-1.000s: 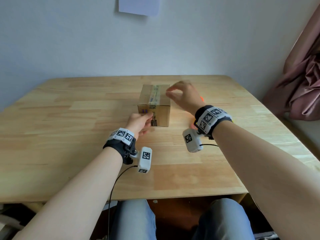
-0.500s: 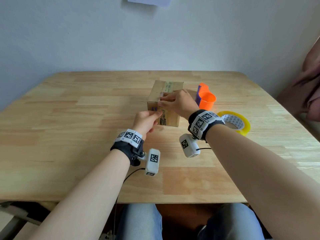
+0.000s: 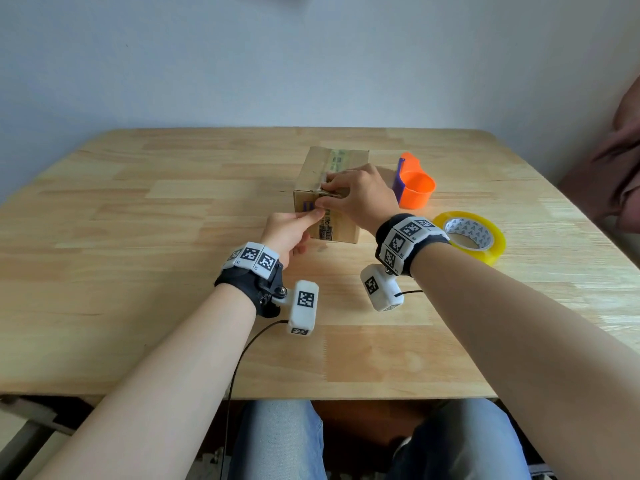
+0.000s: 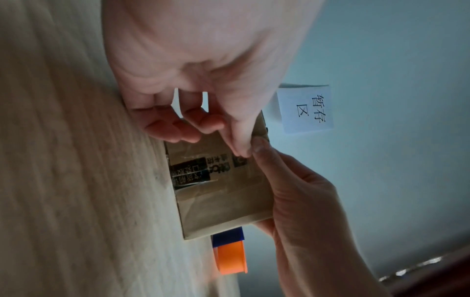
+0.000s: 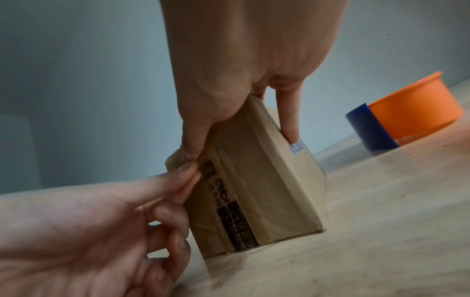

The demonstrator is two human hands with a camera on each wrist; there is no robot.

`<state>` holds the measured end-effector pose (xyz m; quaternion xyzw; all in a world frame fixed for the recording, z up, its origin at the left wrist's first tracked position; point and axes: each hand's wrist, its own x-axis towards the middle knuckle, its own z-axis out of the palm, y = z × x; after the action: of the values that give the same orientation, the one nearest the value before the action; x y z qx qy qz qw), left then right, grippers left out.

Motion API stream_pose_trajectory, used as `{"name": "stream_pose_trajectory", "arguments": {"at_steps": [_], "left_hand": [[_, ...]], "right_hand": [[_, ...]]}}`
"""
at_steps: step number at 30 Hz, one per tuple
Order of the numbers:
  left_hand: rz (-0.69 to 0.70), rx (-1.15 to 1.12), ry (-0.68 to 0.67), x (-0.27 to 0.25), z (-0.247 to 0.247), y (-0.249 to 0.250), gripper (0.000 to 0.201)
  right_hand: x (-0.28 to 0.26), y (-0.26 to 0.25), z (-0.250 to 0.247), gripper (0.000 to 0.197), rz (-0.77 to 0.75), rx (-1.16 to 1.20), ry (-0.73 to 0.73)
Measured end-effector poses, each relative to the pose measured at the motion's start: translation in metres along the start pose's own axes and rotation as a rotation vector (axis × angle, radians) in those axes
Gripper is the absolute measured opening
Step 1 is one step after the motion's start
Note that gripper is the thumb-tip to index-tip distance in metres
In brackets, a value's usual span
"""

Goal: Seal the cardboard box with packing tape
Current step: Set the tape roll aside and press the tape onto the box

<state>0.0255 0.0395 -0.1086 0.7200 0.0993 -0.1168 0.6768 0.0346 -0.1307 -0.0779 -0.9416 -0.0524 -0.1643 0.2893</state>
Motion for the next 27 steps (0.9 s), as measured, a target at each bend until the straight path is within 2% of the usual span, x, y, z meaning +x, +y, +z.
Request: {"name": "stream_pose_trajectory", "arguments": {"at_steps": [6, 10, 12, 15, 18, 21, 22, 23, 25, 27], "left_hand": [[-0.140, -0.028, -0.077, -0.003, -0.006, 0.010, 0.025], [-0.247, -0.022, -0.137, -0.008, -0.011, 0.016, 0.006], [-0.267, -0.039, -0.134, -0.009, -0.014, 0.014, 0.011], [-0.260, -0.116, -0.092, -0.010, -0.019, 0.015, 0.008], [-0.217, -0.135, 0.014, -0.008, -0.020, 0.022, 0.018], [-0.080, -0.143, 0.140, -0.007, -0.015, 0.034, 0.007], [-0.027, -0.137, 0.159, -0.005, -0.013, 0.036, 0.011], [0.018, -0.129, 0.163, -0.004, -0.011, 0.039, 0.013], [0.080, -0.118, 0.141, -0.006, -0.005, 0.043, 0.005], [0.118, -0.093, 0.106, -0.006, 0.000, 0.043, 0.008]], "right_hand": [[-0.006, -0.005, -0.003, 0.044, 0.012, -0.045, -0.014], [-0.009, -0.008, -0.002, 0.045, -0.016, -0.089, -0.012], [-0.010, -0.009, -0.001, 0.047, -0.038, -0.114, -0.016], [-0.010, -0.009, 0.000, 0.047, -0.048, -0.129, -0.034], [-0.010, -0.008, 0.002, 0.045, -0.052, -0.141, -0.027], [-0.009, -0.008, 0.003, 0.042, -0.007, -0.086, 0.020], [-0.008, -0.008, 0.003, 0.040, -0.002, -0.074, 0.021], [-0.008, -0.008, 0.002, 0.040, -0.008, -0.073, 0.015], [-0.008, -0.007, -0.001, 0.044, -0.042, -0.093, -0.021], [-0.008, -0.002, -0.003, 0.052, -0.063, -0.092, -0.069]]}}
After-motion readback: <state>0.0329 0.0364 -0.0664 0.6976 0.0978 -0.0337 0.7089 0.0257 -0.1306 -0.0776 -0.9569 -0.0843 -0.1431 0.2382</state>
